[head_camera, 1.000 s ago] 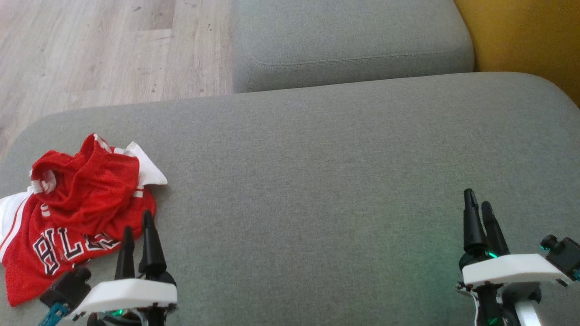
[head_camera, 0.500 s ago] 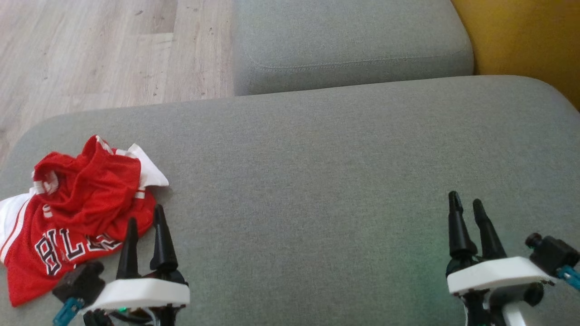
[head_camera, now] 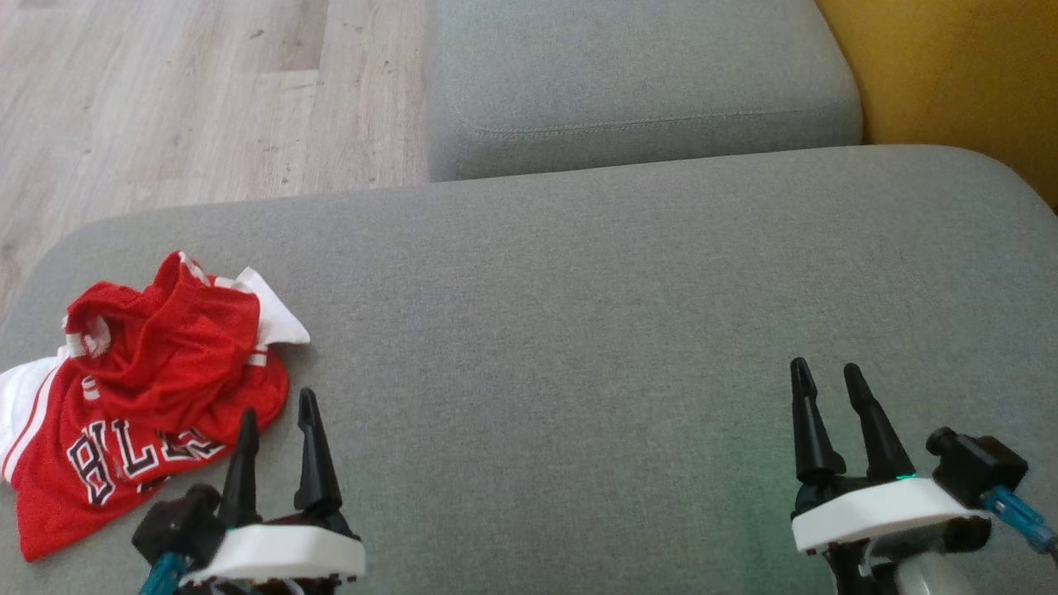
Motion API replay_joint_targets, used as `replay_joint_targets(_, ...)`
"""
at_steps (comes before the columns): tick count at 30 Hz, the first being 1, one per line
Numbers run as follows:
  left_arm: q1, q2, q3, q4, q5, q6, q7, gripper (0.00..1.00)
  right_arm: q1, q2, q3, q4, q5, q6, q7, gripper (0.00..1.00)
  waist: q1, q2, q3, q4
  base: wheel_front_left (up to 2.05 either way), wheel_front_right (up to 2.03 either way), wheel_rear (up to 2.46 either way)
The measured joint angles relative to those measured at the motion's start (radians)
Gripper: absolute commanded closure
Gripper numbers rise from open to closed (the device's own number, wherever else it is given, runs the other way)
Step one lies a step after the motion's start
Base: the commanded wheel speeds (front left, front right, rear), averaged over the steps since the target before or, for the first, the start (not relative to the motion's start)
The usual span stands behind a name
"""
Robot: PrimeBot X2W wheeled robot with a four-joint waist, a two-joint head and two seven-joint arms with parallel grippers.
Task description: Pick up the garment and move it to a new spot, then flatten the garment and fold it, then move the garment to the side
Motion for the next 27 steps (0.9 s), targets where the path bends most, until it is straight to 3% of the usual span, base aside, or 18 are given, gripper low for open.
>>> replay_joint_targets(27,0.041,0.005,-0.034,0.004,0.322,0.016,-0.081,0.00,0.027,0.000,0.026,-0.005,-0.381,0.000,-0.080,0.00,0.0000,0.0000,-0.026,-0.007,0.00,0.00,0.00)
